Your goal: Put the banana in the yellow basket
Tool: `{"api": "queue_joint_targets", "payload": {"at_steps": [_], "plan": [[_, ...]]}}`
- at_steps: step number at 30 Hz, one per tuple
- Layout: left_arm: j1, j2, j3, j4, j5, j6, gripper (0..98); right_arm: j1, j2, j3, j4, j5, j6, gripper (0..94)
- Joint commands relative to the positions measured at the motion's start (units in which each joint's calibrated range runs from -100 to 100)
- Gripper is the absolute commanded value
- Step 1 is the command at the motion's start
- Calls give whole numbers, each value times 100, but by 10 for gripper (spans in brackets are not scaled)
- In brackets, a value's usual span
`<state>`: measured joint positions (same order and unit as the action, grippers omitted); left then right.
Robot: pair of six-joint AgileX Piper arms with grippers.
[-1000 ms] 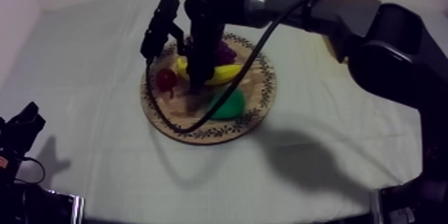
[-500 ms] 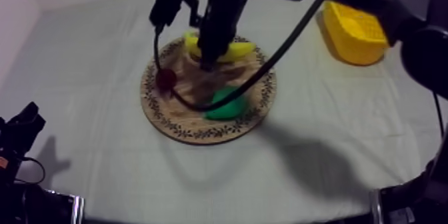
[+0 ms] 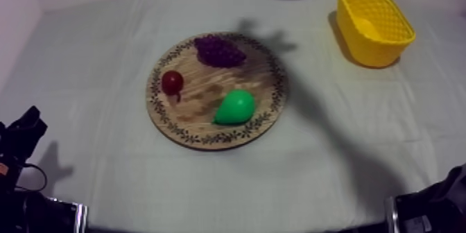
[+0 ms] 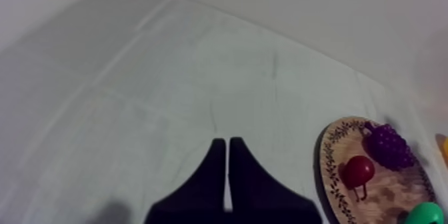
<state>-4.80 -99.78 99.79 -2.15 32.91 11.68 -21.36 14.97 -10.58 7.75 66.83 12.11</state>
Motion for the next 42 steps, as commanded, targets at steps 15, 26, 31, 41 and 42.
{"api": "queue_joint_targets", "payload": {"at_steps": [15,26,31,41,42], "plan": [[-1,-5,-1,-3,-1,2,1,1677,-694,980,671,-1308,-939,72],[-1,-5,-1,-3,-1,0,1,2112,-214,1125,816,-1574,-1064,72],[-1,-5,-1,-3,-1,2,1,2160,59,1276,762,-1568,-1024,75],[-1,-5,-1,-3,-1,1,1,2172,386,1565,548,-1672,-1077,531],[-1,-5,-1,-3,-1,1,1,2173,384,1601,543,-1709,-1077,566]]}}
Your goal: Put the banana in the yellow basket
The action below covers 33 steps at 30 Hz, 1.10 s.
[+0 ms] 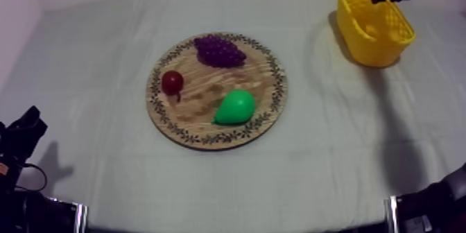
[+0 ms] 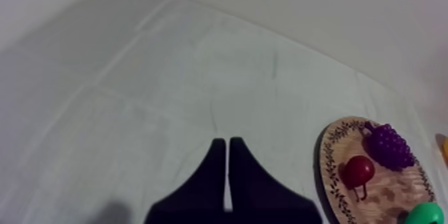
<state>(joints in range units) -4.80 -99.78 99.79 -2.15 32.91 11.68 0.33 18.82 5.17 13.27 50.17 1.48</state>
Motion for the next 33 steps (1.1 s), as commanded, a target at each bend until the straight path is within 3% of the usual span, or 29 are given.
{"api": "queue_joint_targets", "payload": {"at_steps": [1,4,11,16,18,22,26,33], "plan": [[-1,-5,-1,-3,-1,2,1,4,-15,62,-16,-79,-15,590],[-1,-5,-1,-3,-1,2,1,16,-148,165,-82,-204,10,617],[-1,-5,-1,-3,-1,2,1,152,-1196,850,-448,-831,261,542],[-1,-5,-1,-3,-1,1,1,204,-2418,1752,-607,-1268,348,329],[-1,-5,-1,-3,-1,1,1,201,-2965,2239,-566,-1468,253,202],[-1,-5,-1,-3,-1,2,1,184,-4107,3498,-385,-2089,11,59],[-1,-5,-1,-3,-1,2,1,234,-5258,4894,-264,-2807,-102,20],[-1,-5,-1,-3,-1,1,1,248,-7089,6732,-746,-3204,381,8]]}}
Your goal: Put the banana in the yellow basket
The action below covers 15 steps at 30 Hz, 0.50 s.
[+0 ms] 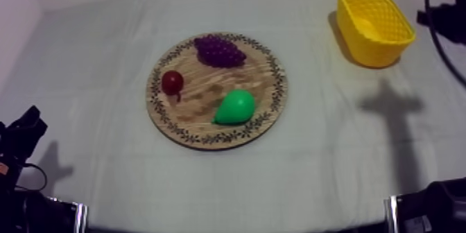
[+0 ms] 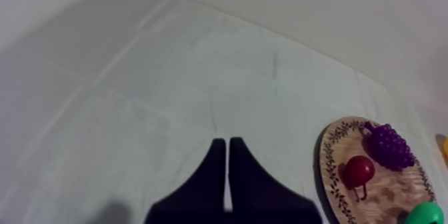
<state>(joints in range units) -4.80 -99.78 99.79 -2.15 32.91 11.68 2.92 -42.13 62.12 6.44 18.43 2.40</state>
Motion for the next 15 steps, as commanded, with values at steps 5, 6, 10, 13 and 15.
{"api": "queue_joint_targets", "payload": {"at_steps": [5,6,10,13,15], "plan": [[-1,-5,-1,-3,-1,1,1,-136,-2197,2278,-120,-109,429,8],[-1,-5,-1,-3,-1,1,1,-166,-2431,2528,-108,-133,425,7],[-1,-5,-1,-3,-1,0,1,-266,-3271,3356,41,-133,287,4],[-1,-5,-1,-3,-1,1,1,-356,-3761,3622,-1,66,240,4],[-1,-5,-1,-3,-1,1,1,-403,-4022,3695,0,232,151,3]]}}
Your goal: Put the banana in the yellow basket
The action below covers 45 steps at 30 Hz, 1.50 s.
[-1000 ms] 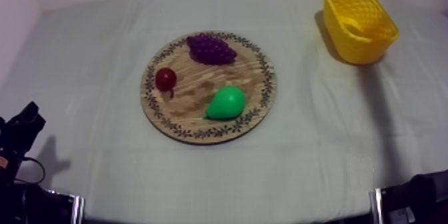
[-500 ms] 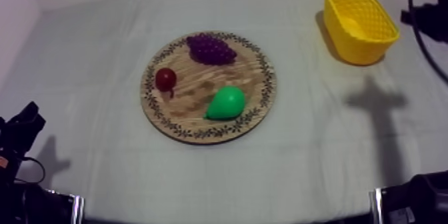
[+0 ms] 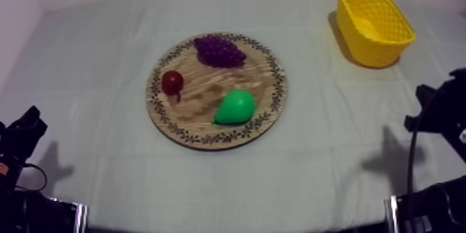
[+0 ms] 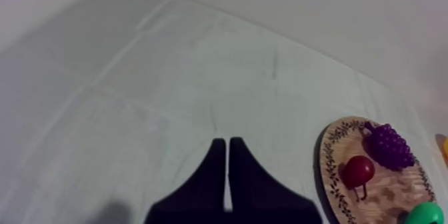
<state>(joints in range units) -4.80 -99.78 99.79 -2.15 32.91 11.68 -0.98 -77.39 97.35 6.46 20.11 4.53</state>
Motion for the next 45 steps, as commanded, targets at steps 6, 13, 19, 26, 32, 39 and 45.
{"api": "queue_joint_targets", "payload": {"at_steps": [6,13,19,26,32,39,45], "plan": [[-1,-5,-1,-3,-1,0,1,-38,-1224,234,-548,751,292,3],[-1,-5,-1,-3,-1,0,1,-36,-1760,242,-795,1374,382,3],[-1,-5,-1,-3,-1,1,1,42,-1820,242,-800,1447,443,29],[-1,-5,-1,-3,-1,2,1,59,-1827,242,-800,1456,536,8],[-1,-5,-1,-3,-1,2,1,60,-1828,242,-800,1456,572,5],[-1,-5,-1,-3,-1,2,1,60,-1828,242,-800,1456,583,5],[-1,-5,-1,-3,-1,2,1,60,-1828,242,-800,1456,587,5]]}}
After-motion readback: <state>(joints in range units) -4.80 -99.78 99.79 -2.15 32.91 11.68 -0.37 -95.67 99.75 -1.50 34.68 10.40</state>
